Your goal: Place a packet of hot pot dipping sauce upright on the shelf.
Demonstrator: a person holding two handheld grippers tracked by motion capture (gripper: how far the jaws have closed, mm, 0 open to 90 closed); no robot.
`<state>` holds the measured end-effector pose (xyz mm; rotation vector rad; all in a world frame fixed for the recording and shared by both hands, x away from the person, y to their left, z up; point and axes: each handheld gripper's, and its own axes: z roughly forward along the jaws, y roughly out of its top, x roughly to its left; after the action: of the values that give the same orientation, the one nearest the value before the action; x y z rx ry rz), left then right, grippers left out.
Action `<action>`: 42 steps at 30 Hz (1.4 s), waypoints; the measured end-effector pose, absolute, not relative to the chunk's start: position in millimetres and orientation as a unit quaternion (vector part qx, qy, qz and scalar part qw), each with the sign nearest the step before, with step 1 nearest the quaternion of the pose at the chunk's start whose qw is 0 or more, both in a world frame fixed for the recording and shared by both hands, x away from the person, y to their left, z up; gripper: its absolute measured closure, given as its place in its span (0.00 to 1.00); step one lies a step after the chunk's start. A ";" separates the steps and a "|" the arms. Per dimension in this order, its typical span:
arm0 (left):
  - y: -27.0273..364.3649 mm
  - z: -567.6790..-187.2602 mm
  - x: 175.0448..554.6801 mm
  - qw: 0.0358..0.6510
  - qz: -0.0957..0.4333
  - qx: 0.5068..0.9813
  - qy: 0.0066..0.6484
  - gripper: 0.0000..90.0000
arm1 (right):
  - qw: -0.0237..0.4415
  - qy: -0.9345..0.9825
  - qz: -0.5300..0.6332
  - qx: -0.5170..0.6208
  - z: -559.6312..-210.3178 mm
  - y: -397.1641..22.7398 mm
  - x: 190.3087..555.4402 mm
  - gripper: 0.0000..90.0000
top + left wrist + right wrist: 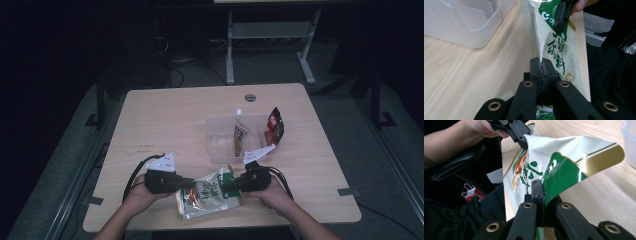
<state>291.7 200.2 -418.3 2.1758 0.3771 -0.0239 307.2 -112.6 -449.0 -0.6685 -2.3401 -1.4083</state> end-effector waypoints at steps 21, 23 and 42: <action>200.7 -411.0 293.5 0.479 0.018 0.863 0.162 0.85 | 0.159 -0.804 -0.538 -0.196 -426.3 -117.2 300.6 1.00; 200.8 -410.1 293.6 0.480 0.021 0.861 0.167 0.79 | 0.159 -0.803 -0.542 -0.192 -424.2 -116.7 299.1 1.00; 217.4 -414.3 298.9 0.477 0.040 0.854 0.202 0.52 | 0.147 -0.780 -0.582 -0.175 -401.6 -127.5 295.3 1.00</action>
<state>298.9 217.4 -414.3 2.0863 0.4930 0.0981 295.3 -127.5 -401.6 -0.5035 -2.2455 -1.6757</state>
